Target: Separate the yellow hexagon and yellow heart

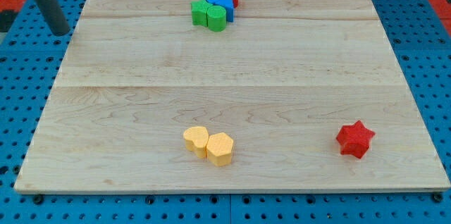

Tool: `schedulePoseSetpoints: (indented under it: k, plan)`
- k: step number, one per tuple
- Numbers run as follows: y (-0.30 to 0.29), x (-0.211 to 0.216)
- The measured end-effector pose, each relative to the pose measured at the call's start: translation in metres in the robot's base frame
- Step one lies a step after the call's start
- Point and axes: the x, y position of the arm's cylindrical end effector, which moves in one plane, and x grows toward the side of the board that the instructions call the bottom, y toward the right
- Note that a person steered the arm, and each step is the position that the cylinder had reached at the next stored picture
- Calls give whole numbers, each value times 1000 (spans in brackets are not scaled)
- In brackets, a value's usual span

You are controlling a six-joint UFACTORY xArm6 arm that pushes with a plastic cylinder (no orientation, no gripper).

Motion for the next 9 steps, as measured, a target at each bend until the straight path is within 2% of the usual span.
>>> schedulePoseSetpoints:
  k: [1,2,3,4,5,6,7,8,9]
  plan:
    - [0,0]
    - [39,-20]
    - [92,12]
    - [217,36]
    - [314,102]
    - [381,138]
    - [354,195]
    - [375,253]
    - [356,292]
